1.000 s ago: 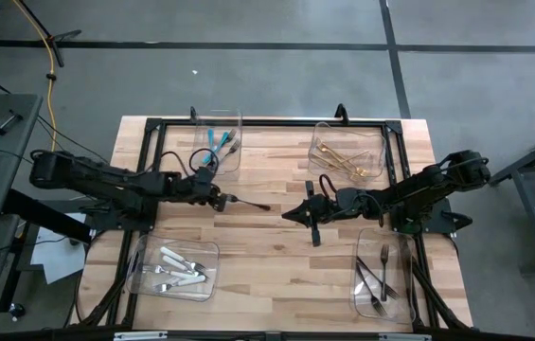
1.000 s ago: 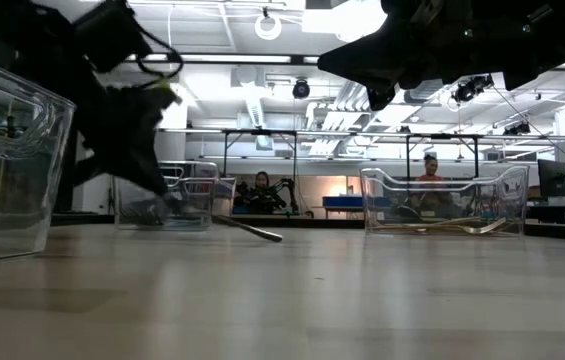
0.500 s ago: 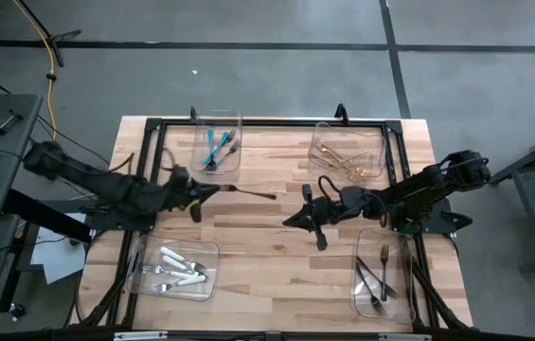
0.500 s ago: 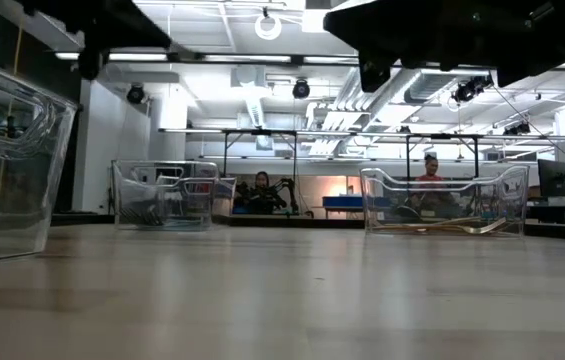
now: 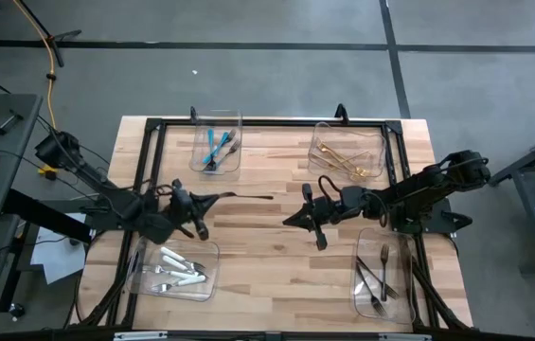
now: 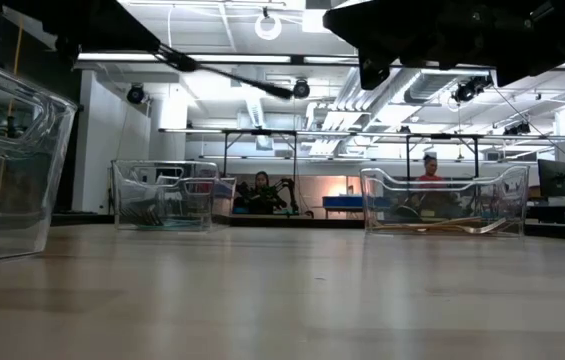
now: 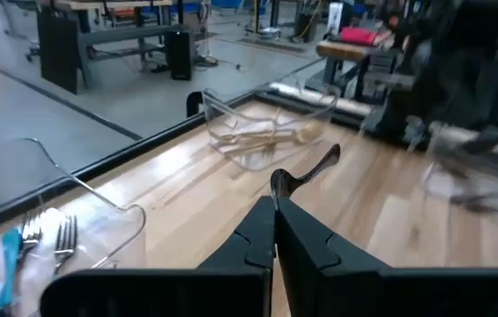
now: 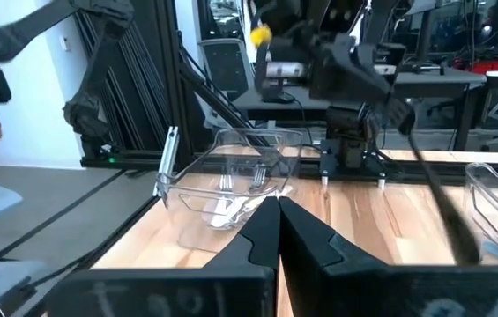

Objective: Sort silverware by color (type)
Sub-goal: Put the black fork into the bottom right transparent bin

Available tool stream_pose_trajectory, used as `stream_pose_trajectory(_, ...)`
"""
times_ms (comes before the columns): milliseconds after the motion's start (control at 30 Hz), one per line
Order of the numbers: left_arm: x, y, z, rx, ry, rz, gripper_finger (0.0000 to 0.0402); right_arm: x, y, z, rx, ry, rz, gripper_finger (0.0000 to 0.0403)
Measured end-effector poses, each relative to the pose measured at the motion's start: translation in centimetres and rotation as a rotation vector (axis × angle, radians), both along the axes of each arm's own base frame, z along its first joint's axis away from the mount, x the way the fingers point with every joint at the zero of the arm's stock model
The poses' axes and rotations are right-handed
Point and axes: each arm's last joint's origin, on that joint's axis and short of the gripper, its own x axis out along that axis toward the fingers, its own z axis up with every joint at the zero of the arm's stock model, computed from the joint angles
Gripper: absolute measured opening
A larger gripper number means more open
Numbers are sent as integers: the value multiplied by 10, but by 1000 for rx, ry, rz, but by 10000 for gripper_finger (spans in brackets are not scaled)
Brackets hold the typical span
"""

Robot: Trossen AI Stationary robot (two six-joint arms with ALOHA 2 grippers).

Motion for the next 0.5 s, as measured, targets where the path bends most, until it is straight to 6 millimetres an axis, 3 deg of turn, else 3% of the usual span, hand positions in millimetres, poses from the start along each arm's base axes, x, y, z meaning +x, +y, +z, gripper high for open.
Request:
stream_pose_trajectory(300, 13, 0, -6, 83, 108, -119, 0, 4, 10, 7, 21, -34, -4, 0)
stream_pose_trajectory(500, 16, -3, -2, 98, 99, -206, 0, 36, 22, 15, -60, 60, -151, 16)
